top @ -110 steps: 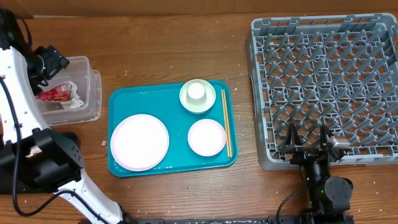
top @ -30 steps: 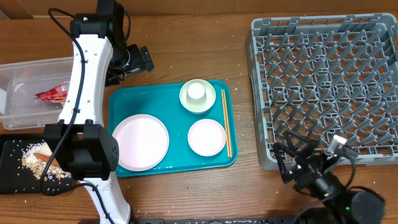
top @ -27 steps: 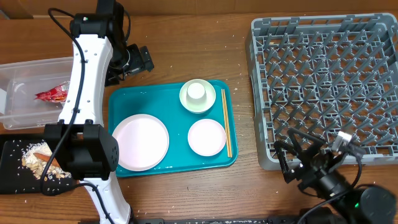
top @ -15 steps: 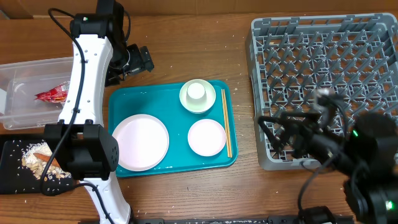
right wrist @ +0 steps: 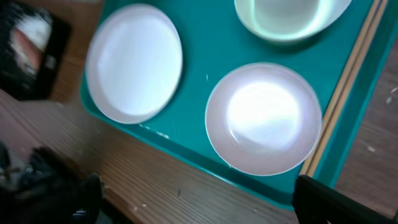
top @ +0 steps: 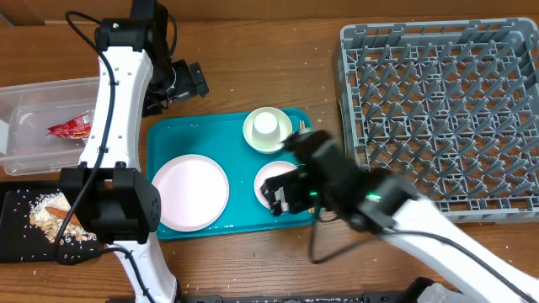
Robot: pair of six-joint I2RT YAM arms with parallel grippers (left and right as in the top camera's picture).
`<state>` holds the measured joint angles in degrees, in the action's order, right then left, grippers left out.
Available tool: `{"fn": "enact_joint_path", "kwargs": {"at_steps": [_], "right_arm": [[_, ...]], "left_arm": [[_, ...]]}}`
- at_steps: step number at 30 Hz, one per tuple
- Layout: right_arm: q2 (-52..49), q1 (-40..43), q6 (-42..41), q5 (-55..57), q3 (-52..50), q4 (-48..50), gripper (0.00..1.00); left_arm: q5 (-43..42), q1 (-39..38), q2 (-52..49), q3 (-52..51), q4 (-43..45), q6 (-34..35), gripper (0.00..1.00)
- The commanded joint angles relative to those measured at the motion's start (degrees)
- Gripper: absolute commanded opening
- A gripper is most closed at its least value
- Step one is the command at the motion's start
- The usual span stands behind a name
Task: Sort waste into correct bins and load items into the dishwasher
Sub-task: 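Move the right gripper to the small white plate and grasp it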
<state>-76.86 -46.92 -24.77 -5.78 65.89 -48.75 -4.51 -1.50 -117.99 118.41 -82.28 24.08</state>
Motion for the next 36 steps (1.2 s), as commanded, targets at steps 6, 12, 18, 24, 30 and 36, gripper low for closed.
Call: {"fn": "enact_joint_path", "kwargs": {"at_steps": [6, 12, 18, 24, 30, 36], "right_arm": [[-13.6, -3.0, 2.4, 3.1, 5.5, -3.6, 1.0], [-16.8, -3.0, 6.9, 2.6, 10.2, -3.7, 1.0], [-18.8, -3.0, 6.9, 1.7, 10.2, 0.1, 1.0], [-21.6, -3.3, 4.6, 1.0, 10.2, 7.1, 1.0], [-23.5, -3.3, 4.6, 1.0, 10.2, 7.6, 1.0], [-25.3, -3.3, 4.6, 1.2, 10.2, 8.2, 1.0]], "left_arm": [[-0.4, -0.4, 0.6, -0.6, 0.0, 0.8, 1.0], [-0.4, -0.4, 0.6, -0.6, 0.0, 0.8, 1.0], [-0.4, -0.4, 0.6, -0.6, 0.0, 0.8, 1.0], [-0.4, -0.4, 0.6, -0.6, 0.0, 0.8, 1.0], [-0.4, -0.4, 0.6, -0.6, 0.0, 0.8, 1.0], [-0.4, -0.4, 0.6, -0.6, 0.0, 0.8, 1.0]]}}
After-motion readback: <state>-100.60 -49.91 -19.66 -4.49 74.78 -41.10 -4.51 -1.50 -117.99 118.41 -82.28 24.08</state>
